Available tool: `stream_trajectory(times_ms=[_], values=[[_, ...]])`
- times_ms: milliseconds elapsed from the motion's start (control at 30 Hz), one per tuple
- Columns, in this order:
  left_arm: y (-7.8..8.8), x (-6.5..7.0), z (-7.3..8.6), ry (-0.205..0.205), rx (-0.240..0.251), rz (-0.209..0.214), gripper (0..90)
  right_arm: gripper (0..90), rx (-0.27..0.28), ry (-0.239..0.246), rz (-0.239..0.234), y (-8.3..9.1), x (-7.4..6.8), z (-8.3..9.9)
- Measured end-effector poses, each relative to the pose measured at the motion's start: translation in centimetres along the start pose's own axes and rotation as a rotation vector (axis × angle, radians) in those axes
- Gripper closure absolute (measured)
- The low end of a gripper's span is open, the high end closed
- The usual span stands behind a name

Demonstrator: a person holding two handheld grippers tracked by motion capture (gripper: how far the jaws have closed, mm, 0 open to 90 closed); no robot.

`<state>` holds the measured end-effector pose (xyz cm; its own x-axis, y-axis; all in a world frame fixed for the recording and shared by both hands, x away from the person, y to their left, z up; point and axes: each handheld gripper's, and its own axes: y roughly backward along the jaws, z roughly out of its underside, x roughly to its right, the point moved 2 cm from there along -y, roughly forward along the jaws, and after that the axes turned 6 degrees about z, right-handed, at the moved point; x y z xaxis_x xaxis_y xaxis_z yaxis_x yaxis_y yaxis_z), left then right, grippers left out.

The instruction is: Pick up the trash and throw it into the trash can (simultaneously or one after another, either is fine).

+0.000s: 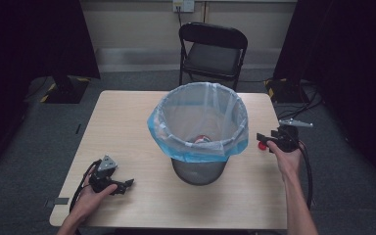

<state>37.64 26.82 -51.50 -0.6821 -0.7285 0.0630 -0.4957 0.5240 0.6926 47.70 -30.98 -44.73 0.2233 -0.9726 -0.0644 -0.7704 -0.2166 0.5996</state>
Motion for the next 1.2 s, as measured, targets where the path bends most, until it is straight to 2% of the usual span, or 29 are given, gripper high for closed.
stream_trajectory(times_ms=[200, 300, 367, 600, 667, 700, 900, 1033, 1100, 1200], values=[[0.0, 0.0, 0.0, 0.000, 0.000, -0.001, 4.6, 38.4, -0.058, -0.001, 0.034, -1.3, 0.7, 1.4], [0.0, 0.0, 0.0, 0.002, 0.001, 0.002, 4.6, 41.1, -0.071, -0.008, 0.025, -1.8, 0.8, 1.9], [0.0, 0.0, 0.0, -0.001, 0.000, 0.001, 4.6, 41.6, -0.090, 0.019, 0.059, -2.2, 0.7, 2.1], [0.0, 0.0, 0.0, 0.001, 0.000, 0.003, 4.6, 43.5, -0.127, 0.001, 0.072, -3.6, 1.3, 3.0], [0.0, 0.0, 0.0, 0.002, 0.001, 0.001, 4.6, 44.3, -0.126, -0.011, 0.061, -3.8, 1.3, 3.1], [0.0, 0.0, 0.0, 0.002, 0.001, 0.001, 4.6, 45.3, -0.140, 0.001, 0.083, -4.1, 1.3, 3.3], [0.0, 0.0, 0.0, -0.001, -0.001, 0.001, 4.6, 48.5, -0.140, 0.010, 0.094, -4.4, 1.2, 3.5], [0.0, 0.0, 0.0, 0.001, 0.000, 0.003, 4.6, 54.9, -0.137, 0.077, 0.138, -4.3, 0.7, 3.7], [0.0, 0.0, 0.0, 0.001, 0.000, 0.003, 4.6, 58.7, -0.135, 0.073, 0.136, -4.3, 0.6, 3.7], [0.0, 0.0, 0.0, -0.001, -0.001, 0.001, 4.6, 59.2, -0.137, 0.071, 0.129, -4.1, 0.2, 3.9]])
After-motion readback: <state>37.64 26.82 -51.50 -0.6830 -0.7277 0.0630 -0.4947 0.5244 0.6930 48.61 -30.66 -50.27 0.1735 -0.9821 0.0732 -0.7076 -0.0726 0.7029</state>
